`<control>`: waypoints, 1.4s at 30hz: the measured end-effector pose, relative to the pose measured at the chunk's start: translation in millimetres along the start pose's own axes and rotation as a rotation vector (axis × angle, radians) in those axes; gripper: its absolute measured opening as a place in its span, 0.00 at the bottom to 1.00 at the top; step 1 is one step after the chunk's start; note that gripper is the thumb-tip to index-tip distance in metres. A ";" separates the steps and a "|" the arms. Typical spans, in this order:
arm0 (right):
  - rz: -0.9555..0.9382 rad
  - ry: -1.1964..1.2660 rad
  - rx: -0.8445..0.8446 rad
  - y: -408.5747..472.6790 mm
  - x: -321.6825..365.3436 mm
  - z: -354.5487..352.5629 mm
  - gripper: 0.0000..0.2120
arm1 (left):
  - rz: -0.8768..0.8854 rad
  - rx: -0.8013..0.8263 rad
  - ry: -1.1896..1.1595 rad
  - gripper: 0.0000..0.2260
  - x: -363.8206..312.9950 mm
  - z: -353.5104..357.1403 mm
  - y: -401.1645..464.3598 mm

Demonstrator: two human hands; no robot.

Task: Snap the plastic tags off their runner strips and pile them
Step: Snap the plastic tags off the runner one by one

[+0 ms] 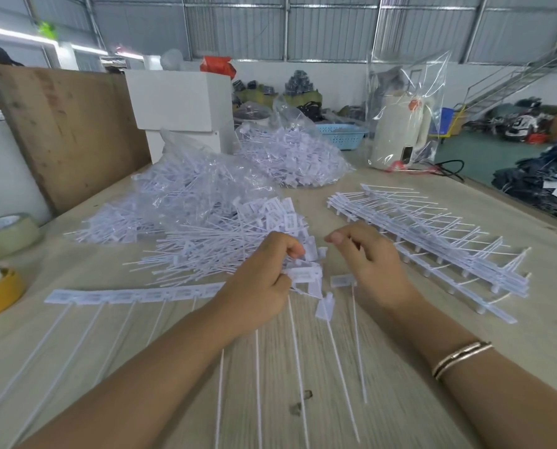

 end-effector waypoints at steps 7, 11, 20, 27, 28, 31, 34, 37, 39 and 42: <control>-0.071 0.071 0.348 -11.1 13.5 27.7 0.14 | 0.078 -0.038 0.104 0.09 -5.6 -8.3 -1.5; 0.001 0.236 0.299 -11.6 9.5 25.2 0.10 | 0.023 0.052 0.258 0.14 6.7 -11.4 1.3; 0.092 0.531 0.177 -12.0 12.8 25.2 0.08 | -0.014 -0.008 -0.186 0.14 -2.0 -9.7 3.3; 0.192 0.669 -0.169 -6.3 1.6 -0.3 0.13 | -0.073 -0.138 -0.375 0.14 5.0 -20.6 4.1; 0.204 0.589 -0.124 -6.2 -1.1 -5.0 0.13 | -0.066 -0.151 -0.372 0.15 8.0 -23.5 3.6; 0.222 0.236 0.110 -4.4 -8.8 -1.5 0.14 | -0.003 -0.141 -0.148 0.13 12.1 -23.4 0.2; 0.198 -0.057 0.176 0.5 -12.4 8.6 0.06 | -0.004 -0.106 0.047 0.06 11.5 -16.6 0.5; 0.163 -0.258 0.215 1.5 -17.5 12.5 0.03 | -0.038 -0.076 0.106 0.03 10.3 -13.1 1.3; 0.103 -0.332 0.203 0.5 -14.6 11.0 0.04 | -0.027 -0.077 0.138 0.01 8.4 -11.2 -0.4; -0.084 -0.220 0.104 -1.2 4.7 8.8 0.05 | 0.013 -0.091 0.170 0.03 2.2 -9.5 -2.8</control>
Point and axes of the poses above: each hand's wrist, its own y-axis towards the middle knuckle, its own z-axis out of the palm, x = y × z, the point moved 3 cm from there along y, towards the middle knuckle, and after that the axes turned 12 degrees about y, right-handed, at the moved point
